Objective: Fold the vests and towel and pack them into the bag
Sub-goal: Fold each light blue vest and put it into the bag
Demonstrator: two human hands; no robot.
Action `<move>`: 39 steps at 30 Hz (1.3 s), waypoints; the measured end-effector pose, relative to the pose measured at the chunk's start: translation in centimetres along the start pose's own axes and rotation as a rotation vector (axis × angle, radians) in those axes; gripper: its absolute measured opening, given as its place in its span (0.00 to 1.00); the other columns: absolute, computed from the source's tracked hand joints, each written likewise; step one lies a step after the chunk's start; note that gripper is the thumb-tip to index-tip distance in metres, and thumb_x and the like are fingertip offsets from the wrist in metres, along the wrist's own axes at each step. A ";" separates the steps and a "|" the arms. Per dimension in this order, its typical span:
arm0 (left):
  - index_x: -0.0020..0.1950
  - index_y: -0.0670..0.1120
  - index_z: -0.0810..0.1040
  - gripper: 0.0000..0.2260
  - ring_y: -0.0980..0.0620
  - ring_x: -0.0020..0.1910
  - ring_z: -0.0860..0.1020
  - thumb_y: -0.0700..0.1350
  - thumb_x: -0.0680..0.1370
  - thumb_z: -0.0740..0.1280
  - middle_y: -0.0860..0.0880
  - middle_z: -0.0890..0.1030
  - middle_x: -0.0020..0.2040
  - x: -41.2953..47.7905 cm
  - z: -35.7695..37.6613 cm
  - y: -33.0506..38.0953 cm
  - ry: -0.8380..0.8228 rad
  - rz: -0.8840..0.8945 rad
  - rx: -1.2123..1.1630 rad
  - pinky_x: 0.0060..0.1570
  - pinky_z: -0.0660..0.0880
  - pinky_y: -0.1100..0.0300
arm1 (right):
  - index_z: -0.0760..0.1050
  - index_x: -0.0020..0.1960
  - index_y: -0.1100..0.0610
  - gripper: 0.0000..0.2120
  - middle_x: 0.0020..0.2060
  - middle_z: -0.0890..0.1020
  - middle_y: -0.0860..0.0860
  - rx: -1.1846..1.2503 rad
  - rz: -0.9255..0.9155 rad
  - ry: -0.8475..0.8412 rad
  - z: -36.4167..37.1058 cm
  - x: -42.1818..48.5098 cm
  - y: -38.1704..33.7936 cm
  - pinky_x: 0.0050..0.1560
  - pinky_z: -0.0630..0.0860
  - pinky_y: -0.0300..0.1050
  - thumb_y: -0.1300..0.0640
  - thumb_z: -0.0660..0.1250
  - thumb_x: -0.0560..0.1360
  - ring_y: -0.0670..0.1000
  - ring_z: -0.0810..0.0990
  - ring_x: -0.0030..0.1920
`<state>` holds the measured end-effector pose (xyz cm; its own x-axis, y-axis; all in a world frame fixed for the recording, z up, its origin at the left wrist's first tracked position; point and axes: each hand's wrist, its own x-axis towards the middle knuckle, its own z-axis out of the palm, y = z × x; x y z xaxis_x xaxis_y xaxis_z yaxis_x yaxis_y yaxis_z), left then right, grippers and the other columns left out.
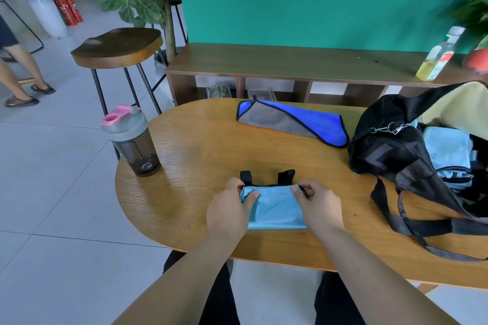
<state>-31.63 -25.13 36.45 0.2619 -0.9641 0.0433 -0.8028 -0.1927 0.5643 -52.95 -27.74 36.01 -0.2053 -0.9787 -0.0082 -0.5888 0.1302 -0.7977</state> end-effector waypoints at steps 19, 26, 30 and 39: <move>0.86 0.45 0.45 0.33 0.51 0.85 0.40 0.62 0.86 0.41 0.48 0.45 0.87 -1.0 3.0 0.0 -0.172 0.626 0.535 0.83 0.43 0.43 | 0.81 0.66 0.51 0.14 0.59 0.77 0.49 -0.457 -0.153 0.163 1.6 -0.2 0.3 0.50 0.81 0.53 0.49 0.68 0.83 0.54 0.78 0.53; 0.86 0.46 0.44 0.35 0.53 0.84 0.38 0.66 0.86 0.44 0.49 0.44 0.87 -0.3 3.0 -0.6 -0.215 0.614 0.444 0.84 0.44 0.49 | 0.66 0.81 0.49 0.26 0.80 0.67 0.44 -0.639 -0.608 -0.103 3.0 -1.3 1.2 0.81 0.60 0.49 0.52 0.64 0.84 0.45 0.59 0.82; 0.86 0.45 0.40 0.36 0.55 0.83 0.32 0.67 0.85 0.42 0.49 0.36 0.85 0.2 2.6 -0.9 -0.250 0.620 0.438 0.83 0.41 0.50 | 0.45 0.86 0.45 0.29 0.84 0.45 0.39 -0.710 -0.515 -0.235 2.3 -1.1 1.9 0.84 0.46 0.47 0.41 0.37 0.86 0.39 0.37 0.82; 0.85 0.45 0.36 0.31 0.53 0.82 0.31 0.60 0.87 0.39 0.48 0.33 0.85 0.6 2.7 -1.2 -0.291 0.649 0.500 0.83 0.40 0.50 | 0.35 0.85 0.45 0.29 0.83 0.36 0.39 -0.756 -0.500 -0.318 1.7 -1.4 1.3 0.84 0.43 0.51 0.39 0.37 0.87 0.40 0.31 0.81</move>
<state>-31.98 -25.93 33.63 -0.4220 -0.9064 -0.0204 -0.9049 0.4198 0.0697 -52.11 -26.47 33.94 0.3628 -0.9315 -0.0246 -0.9220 -0.3550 -0.1545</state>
